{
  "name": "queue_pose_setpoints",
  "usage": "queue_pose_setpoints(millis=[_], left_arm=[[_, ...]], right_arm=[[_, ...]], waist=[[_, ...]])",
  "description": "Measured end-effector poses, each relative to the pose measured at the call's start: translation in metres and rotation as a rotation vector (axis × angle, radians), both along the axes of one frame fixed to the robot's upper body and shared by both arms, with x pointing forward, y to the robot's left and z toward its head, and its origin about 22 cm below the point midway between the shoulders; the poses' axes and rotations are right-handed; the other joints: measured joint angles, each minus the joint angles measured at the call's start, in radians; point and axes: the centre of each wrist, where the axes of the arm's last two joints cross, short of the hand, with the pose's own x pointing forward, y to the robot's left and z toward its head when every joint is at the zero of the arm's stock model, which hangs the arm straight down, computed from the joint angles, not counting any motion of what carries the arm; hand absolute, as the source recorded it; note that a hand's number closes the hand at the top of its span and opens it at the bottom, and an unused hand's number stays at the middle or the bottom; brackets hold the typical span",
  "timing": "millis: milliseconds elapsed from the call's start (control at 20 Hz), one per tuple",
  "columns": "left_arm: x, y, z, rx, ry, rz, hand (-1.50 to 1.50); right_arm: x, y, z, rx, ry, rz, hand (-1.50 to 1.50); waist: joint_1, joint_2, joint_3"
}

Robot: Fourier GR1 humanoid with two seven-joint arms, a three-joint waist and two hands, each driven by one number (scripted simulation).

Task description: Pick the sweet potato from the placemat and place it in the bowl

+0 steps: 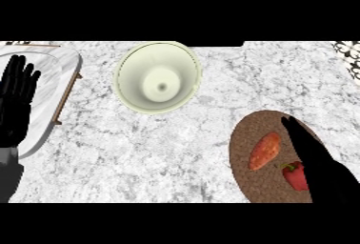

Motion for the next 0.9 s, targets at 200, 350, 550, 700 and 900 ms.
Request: queue_pose_setpoints(millis=[200,350,550,700,900], left_arm=[[0.001,0.006,-0.003,-0.003,0.001,-0.004,0.0],[0.003,0.004,0.0,-0.005,-0.003,-0.009,0.0],[0.002,-0.001,-0.005,-0.009,-0.003,-0.006,0.0],[0.005,-0.005,-0.001,-0.004,-0.004,-0.007,0.0],[0.007,0.001,-0.003,0.0,0.0,-0.005,0.0]], right_arm=[[-0.001,-0.005,0.003,-0.016,0.034,0.001,-1.5],[0.004,-0.007,-0.001,-0.016,0.066,-0.003,-1.5],[0.014,-0.01,-0.009,-0.018,0.098,-0.023,-1.5],[0.02,-0.01,-0.018,-0.012,0.121,-0.039,-1.5],[0.019,-0.015,-0.035,-0.028,0.16,-0.075,-1.5]], waist=[[0.005,0.003,0.001],[0.01,0.004,0.002],[0.013,0.004,0.003],[0.013,0.005,0.003],[0.009,0.005,0.004]])
